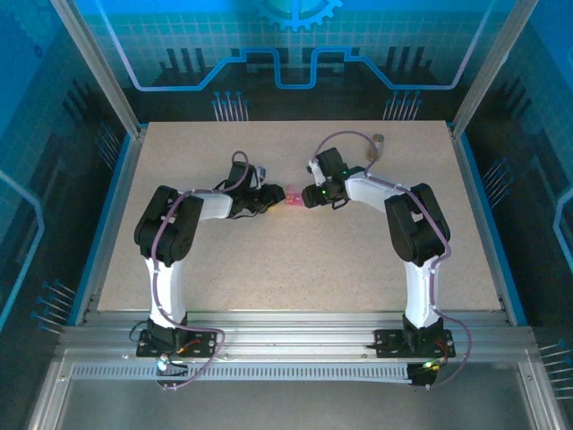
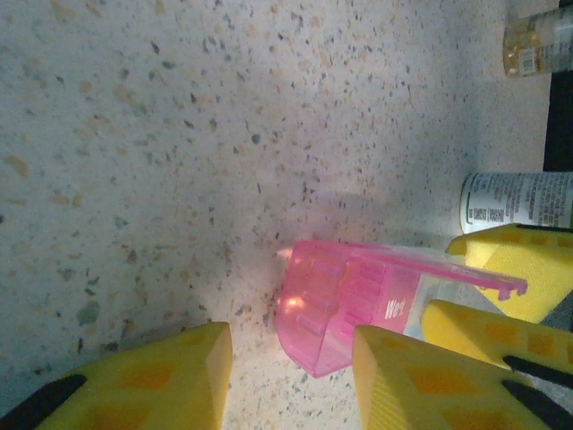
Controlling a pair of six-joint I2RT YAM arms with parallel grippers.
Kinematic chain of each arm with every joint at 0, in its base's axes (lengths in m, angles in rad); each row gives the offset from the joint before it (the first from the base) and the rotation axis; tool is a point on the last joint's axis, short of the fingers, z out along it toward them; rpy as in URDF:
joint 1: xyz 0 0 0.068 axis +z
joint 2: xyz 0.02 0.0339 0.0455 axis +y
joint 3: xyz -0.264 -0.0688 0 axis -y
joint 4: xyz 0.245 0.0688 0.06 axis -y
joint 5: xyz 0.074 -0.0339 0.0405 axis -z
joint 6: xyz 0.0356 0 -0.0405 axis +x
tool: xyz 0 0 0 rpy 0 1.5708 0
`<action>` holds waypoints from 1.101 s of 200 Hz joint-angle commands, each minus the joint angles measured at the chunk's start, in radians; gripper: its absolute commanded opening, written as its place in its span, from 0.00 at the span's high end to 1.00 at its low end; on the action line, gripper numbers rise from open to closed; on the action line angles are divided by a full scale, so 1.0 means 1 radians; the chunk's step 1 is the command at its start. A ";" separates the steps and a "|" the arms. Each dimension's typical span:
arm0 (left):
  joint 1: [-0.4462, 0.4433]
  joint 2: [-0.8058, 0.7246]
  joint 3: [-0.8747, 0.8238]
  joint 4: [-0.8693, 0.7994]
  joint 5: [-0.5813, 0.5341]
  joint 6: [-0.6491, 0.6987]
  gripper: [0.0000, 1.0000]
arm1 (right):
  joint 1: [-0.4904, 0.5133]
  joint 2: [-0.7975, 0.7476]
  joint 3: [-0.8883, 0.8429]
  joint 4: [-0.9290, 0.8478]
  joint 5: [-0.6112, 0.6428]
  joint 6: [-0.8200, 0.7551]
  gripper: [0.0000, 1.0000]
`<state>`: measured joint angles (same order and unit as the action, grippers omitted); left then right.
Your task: Sort the pills into containers
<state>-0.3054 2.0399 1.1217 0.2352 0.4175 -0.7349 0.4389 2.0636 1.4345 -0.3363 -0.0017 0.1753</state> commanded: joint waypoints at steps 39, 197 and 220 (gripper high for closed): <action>-0.006 -0.120 -0.019 -0.102 -0.028 0.027 0.57 | -0.003 0.055 0.028 -0.042 -0.016 -0.009 0.41; -0.024 0.061 0.297 -0.279 -0.221 -0.016 0.52 | -0.014 0.076 0.034 -0.052 -0.049 -0.036 0.42; -0.035 0.056 0.281 -0.289 -0.221 0.001 0.54 | -0.017 0.090 0.041 -0.057 -0.052 -0.035 0.42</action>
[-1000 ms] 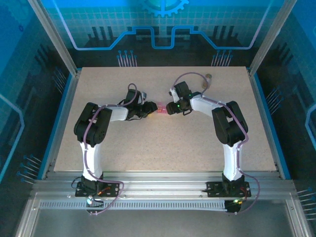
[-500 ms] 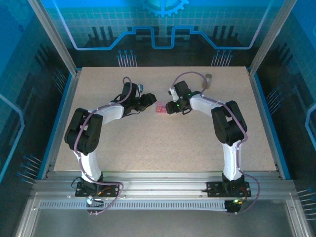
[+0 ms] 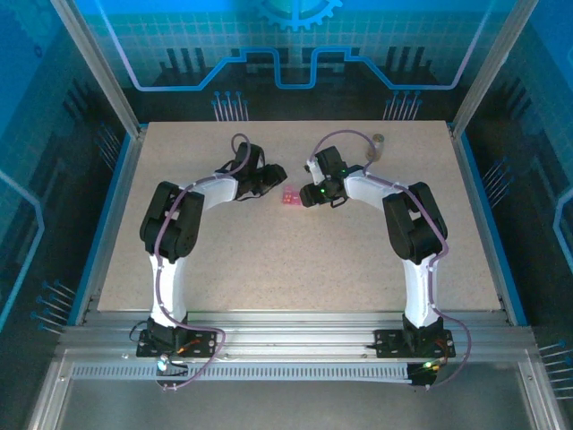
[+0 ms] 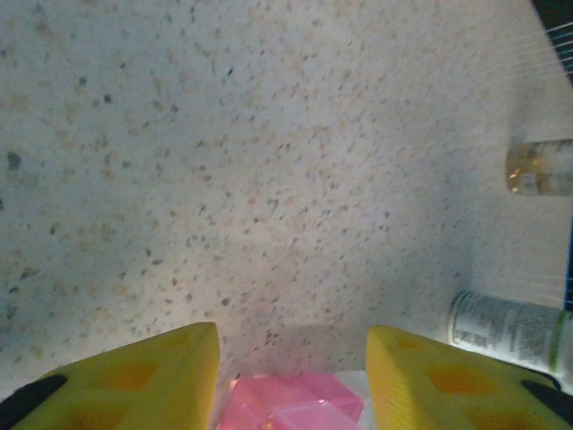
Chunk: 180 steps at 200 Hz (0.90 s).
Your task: Sort the pills into containers
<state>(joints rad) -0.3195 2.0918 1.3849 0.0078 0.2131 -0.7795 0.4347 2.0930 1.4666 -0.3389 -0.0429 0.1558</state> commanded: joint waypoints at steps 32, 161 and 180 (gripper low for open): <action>-0.025 -0.011 -0.024 -0.046 -0.001 0.052 0.58 | -0.014 0.076 0.015 -0.060 -0.004 0.000 0.42; -0.046 -0.020 -0.097 -0.049 0.028 0.086 0.59 | -0.025 0.096 0.049 -0.093 0.004 0.008 0.42; -0.057 -0.028 -0.098 -0.054 0.032 0.087 0.59 | -0.028 0.101 0.061 -0.102 0.003 0.008 0.42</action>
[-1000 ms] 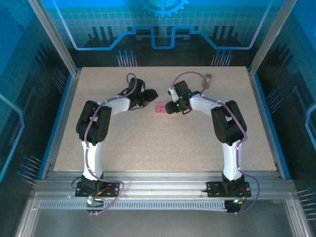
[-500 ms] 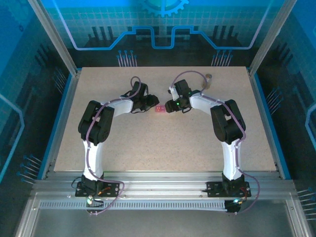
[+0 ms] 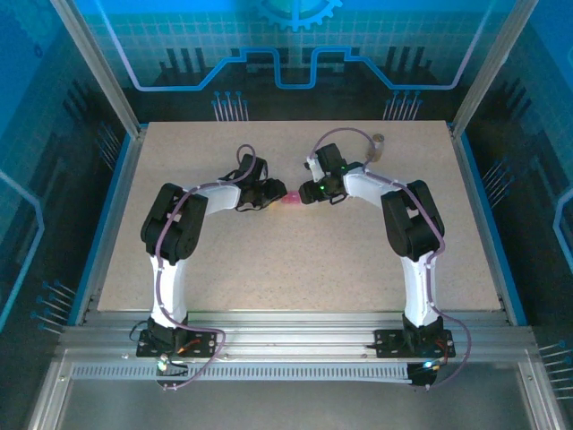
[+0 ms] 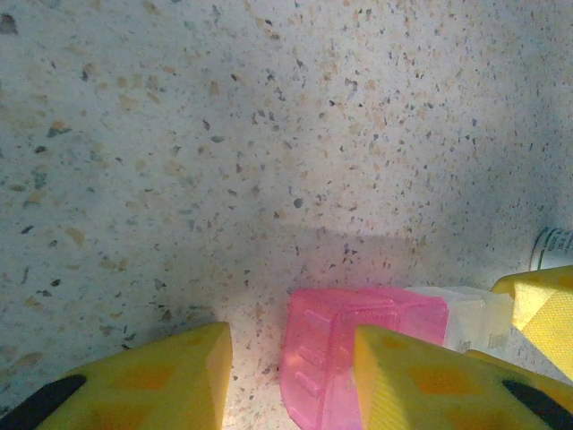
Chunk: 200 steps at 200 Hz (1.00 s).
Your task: Sort the pills into containers
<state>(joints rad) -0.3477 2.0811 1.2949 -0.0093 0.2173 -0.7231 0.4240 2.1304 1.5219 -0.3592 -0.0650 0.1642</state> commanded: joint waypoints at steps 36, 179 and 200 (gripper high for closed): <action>-0.042 -0.040 -0.044 -0.031 0.014 0.041 0.60 | -0.016 0.069 0.003 -0.080 0.022 0.002 0.42; -0.019 -0.066 -0.038 -0.056 0.032 0.057 0.66 | -0.018 0.071 0.008 -0.096 0.023 -0.014 0.43; -0.011 -0.062 -0.025 -0.052 0.043 0.046 0.66 | -0.017 0.075 0.007 -0.096 0.017 -0.013 0.43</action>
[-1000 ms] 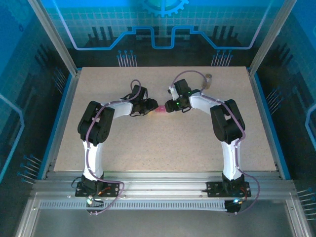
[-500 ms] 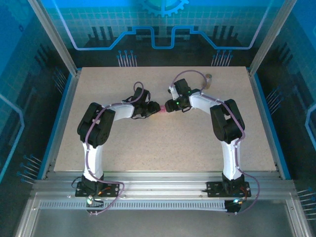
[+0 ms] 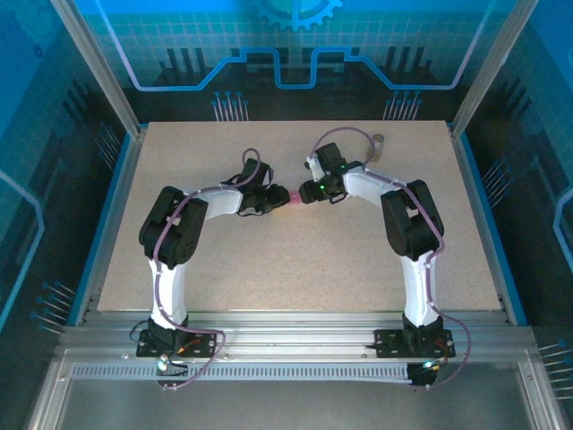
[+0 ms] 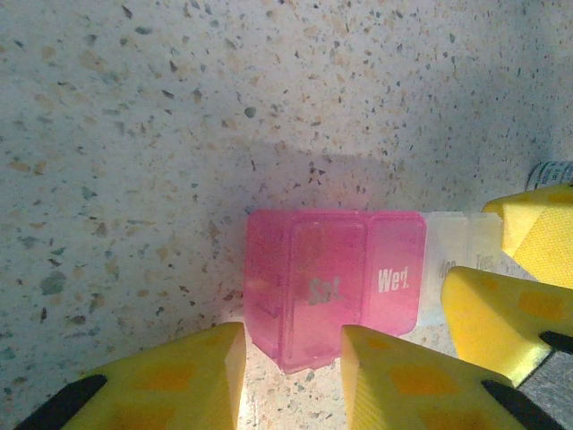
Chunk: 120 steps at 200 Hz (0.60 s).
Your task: Sort the pills into containers
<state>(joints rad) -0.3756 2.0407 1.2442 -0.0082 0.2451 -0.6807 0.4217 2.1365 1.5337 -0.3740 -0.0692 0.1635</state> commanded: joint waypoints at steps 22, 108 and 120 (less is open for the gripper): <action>0.017 -0.006 0.055 -0.074 0.017 0.009 0.66 | -0.015 0.071 -0.003 -0.084 0.018 -0.014 0.43; 0.012 0.075 0.097 -0.215 0.037 0.065 0.73 | -0.018 0.072 0.013 -0.112 0.012 -0.030 0.43; 0.032 0.093 0.084 -0.201 0.041 0.054 0.80 | -0.017 0.074 0.017 -0.114 0.012 -0.034 0.43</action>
<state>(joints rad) -0.3626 2.0705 1.3167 -0.1169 0.2928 -0.6529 0.4175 2.1468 1.5532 -0.3969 -0.0841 0.1539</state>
